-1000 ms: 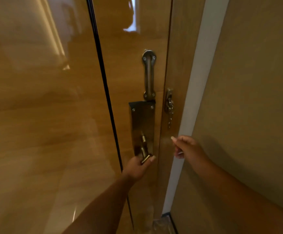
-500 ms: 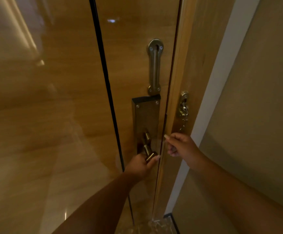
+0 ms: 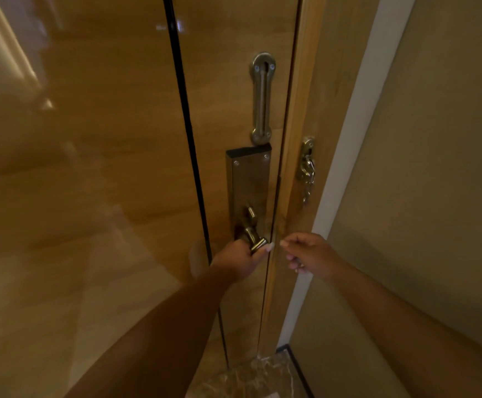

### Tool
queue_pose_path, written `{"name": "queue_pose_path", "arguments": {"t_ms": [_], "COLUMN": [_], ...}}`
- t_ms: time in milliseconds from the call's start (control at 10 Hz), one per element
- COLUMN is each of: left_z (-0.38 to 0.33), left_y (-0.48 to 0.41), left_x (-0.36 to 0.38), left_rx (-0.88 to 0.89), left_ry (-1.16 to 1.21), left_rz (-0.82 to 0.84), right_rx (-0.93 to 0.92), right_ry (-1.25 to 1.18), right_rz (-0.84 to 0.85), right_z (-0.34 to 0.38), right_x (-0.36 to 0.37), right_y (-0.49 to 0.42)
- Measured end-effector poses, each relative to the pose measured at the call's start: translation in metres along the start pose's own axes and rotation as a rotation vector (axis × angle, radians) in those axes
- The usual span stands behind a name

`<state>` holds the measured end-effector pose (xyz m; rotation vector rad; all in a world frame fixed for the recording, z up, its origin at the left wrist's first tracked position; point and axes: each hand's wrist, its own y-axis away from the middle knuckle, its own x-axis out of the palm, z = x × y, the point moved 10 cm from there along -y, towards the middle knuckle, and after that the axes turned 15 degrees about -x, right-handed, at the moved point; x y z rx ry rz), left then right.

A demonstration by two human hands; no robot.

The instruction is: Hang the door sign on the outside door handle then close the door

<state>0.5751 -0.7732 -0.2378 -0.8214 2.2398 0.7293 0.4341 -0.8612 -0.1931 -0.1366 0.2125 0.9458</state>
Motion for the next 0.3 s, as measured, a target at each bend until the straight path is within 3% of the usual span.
{"name": "queue_pose_path", "arguments": {"t_ms": [100, 300], "left_z": [-0.013, -0.044], "left_y": [0.006, 0.046], "left_x": [-0.015, -0.058], "left_rx": [0.01, 0.068], "left_ry": [-0.325, -0.691], "left_rz": [-0.056, -0.231], "right_rx": [0.027, -0.124], "right_ry": [0.027, 0.184], "right_rz": [0.004, 0.036], "right_z": [0.003, 0.031], "right_x": [0.007, 0.012], "right_y": [0.015, 0.045]}}
